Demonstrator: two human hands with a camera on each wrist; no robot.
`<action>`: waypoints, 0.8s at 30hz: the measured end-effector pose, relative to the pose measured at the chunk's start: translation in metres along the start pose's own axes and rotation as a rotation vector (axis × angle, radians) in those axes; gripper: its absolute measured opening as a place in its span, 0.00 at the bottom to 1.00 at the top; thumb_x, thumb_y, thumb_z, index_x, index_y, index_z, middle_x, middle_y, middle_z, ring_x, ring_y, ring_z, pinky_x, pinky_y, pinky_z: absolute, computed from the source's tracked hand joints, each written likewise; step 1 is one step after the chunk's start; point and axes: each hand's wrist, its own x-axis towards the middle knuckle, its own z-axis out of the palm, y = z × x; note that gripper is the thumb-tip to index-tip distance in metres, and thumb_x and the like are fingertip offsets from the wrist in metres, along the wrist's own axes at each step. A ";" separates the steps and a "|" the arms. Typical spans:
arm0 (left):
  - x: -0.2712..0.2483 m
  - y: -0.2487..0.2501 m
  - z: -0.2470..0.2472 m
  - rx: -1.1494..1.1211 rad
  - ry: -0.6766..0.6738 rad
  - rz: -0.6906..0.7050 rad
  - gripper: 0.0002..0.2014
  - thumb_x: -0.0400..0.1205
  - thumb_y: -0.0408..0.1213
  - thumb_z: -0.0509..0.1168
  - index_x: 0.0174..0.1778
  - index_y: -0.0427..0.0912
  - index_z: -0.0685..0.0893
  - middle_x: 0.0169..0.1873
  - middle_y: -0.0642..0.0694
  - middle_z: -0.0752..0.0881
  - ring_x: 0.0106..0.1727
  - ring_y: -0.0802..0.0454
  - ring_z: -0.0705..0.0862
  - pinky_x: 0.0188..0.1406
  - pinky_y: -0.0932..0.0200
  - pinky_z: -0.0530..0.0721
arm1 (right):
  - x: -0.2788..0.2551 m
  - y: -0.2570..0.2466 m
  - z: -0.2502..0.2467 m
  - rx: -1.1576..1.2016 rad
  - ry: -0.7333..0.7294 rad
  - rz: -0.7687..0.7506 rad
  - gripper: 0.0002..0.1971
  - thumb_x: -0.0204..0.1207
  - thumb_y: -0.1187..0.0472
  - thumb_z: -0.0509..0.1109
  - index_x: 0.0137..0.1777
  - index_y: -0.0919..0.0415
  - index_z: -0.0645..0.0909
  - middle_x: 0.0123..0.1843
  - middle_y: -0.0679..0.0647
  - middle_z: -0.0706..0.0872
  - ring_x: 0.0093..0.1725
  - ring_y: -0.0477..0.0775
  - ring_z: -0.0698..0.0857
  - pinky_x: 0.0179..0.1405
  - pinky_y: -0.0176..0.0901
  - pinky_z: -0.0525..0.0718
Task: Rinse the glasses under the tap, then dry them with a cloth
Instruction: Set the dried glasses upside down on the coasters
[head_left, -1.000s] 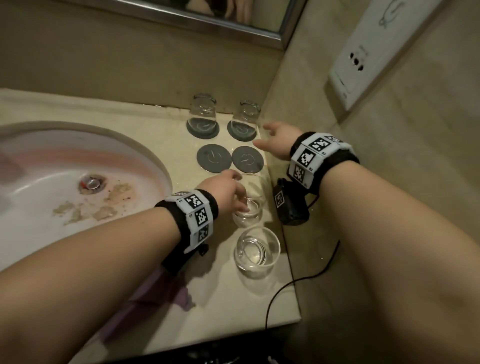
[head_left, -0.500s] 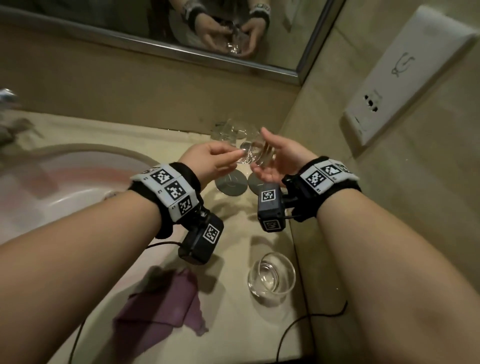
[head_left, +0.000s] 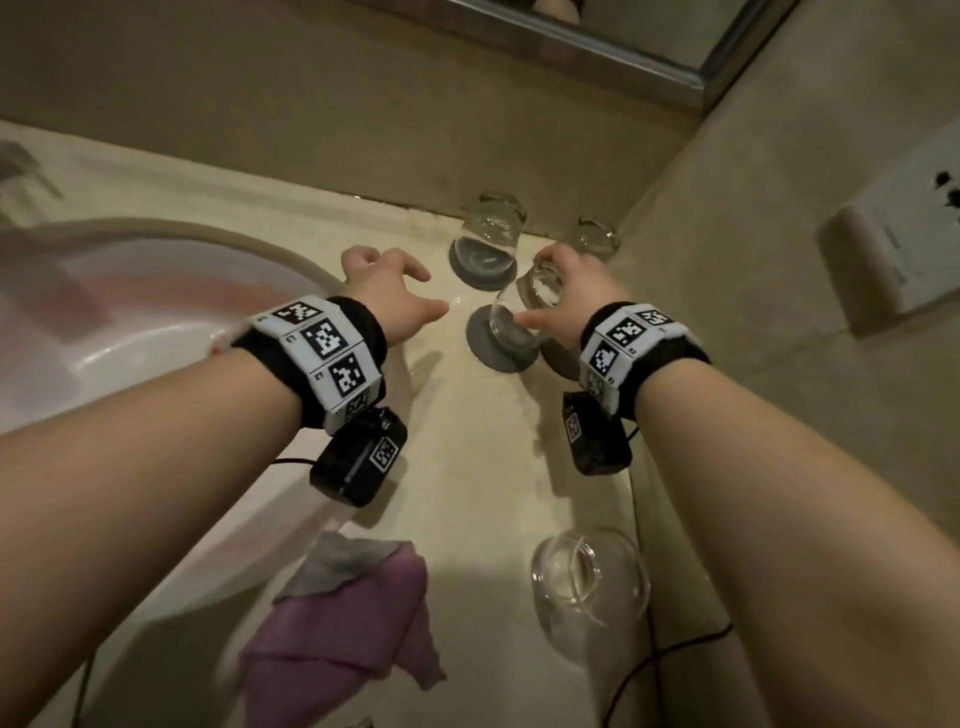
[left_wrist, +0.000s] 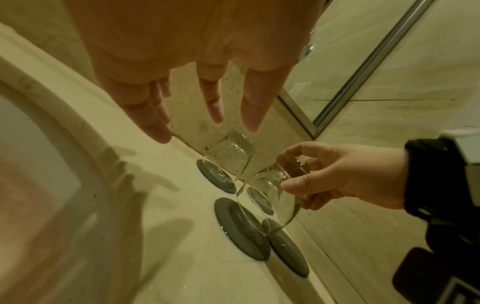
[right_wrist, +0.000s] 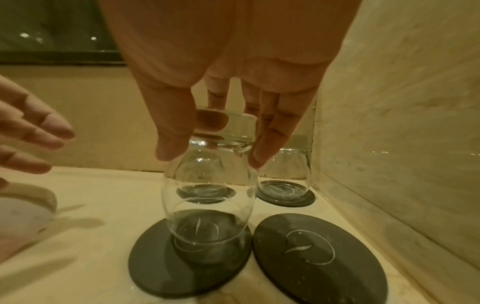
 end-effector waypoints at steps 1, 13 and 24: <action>0.002 -0.002 0.001 -0.008 -0.011 0.000 0.18 0.77 0.43 0.71 0.62 0.46 0.78 0.73 0.44 0.59 0.51 0.49 0.77 0.67 0.57 0.72 | 0.002 -0.001 0.002 -0.013 -0.007 0.001 0.37 0.67 0.47 0.78 0.75 0.47 0.65 0.75 0.57 0.70 0.69 0.61 0.76 0.68 0.55 0.77; 0.010 -0.006 0.001 -0.023 -0.075 -0.007 0.18 0.78 0.43 0.70 0.63 0.45 0.78 0.74 0.44 0.59 0.47 0.52 0.75 0.60 0.62 0.69 | 0.005 -0.020 0.017 -0.144 -0.060 -0.034 0.39 0.70 0.44 0.75 0.78 0.44 0.59 0.75 0.56 0.68 0.65 0.61 0.79 0.56 0.50 0.79; 0.001 -0.012 0.005 0.051 -0.146 0.023 0.15 0.78 0.43 0.70 0.58 0.45 0.80 0.71 0.43 0.64 0.59 0.50 0.76 0.60 0.60 0.71 | -0.002 -0.030 0.019 -0.171 -0.083 -0.035 0.39 0.72 0.46 0.74 0.79 0.43 0.58 0.75 0.55 0.66 0.65 0.63 0.79 0.55 0.52 0.80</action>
